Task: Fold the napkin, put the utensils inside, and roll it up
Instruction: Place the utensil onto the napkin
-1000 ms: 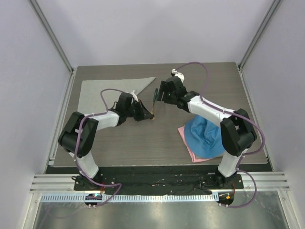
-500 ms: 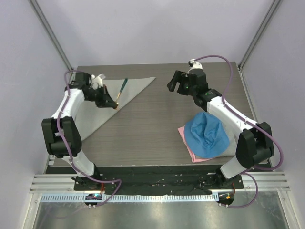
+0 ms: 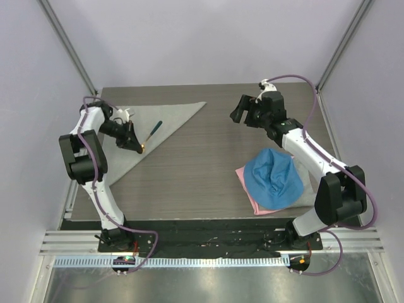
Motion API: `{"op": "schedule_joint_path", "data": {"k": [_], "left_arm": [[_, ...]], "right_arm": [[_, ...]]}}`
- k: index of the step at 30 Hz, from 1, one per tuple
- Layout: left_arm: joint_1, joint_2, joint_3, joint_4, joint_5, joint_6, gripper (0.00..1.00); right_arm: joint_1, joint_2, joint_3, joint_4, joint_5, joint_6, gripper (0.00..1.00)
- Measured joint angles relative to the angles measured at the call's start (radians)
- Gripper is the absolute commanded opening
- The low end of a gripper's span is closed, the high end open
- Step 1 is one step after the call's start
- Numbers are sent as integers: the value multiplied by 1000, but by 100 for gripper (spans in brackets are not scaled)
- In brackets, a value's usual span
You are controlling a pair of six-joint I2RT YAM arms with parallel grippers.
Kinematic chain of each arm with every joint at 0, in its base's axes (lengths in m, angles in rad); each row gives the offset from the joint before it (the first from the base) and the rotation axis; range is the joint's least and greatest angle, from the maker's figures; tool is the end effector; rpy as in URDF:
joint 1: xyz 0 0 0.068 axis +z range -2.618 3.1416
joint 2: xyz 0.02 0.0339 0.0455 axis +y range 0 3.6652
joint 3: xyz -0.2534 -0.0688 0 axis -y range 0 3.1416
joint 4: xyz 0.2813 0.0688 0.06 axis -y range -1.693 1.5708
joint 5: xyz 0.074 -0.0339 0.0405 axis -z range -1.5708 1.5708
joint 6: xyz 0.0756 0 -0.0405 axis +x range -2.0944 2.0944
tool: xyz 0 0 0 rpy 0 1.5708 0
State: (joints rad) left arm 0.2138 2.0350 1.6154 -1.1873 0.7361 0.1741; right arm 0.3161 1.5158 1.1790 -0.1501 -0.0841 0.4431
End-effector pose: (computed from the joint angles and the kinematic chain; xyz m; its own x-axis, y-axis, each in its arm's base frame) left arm 0.4115 0.0374 0.1503 -0.9932 -0.0843 -0.0807 -0.0090 0.7449 -0.6671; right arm 0.4004 0.1376 0.2603 -0.5648 0.2648 -0.7816 -0.1529 0.8971 0.4144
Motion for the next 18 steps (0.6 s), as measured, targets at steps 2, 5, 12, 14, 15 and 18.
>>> {"op": "schedule_joint_path", "data": {"k": [2, 5, 12, 14, 15, 18], "left_arm": [[10, 13, 7, -11, -27, 19, 0], [21, 19, 24, -32, -68, 35, 0], [25, 93, 72, -40, -128, 50, 0], [25, 127, 94, -49, -139, 55, 0], [24, 144, 109, -54, -144, 60, 0], [25, 179, 154, -70, -152, 71, 0]], "right_arm": [[-2, -11, 0, -3, -2, -4, 87], [-4, -19, 0, -5, -6, -5, 87], [-5, -19, -12, -9, -12, -4, 87], [-5, -19, -18, -12, -12, -4, 87], [-5, -19, -18, -16, -12, -4, 87], [-5, -19, -20, -17, -12, -4, 87]]}}
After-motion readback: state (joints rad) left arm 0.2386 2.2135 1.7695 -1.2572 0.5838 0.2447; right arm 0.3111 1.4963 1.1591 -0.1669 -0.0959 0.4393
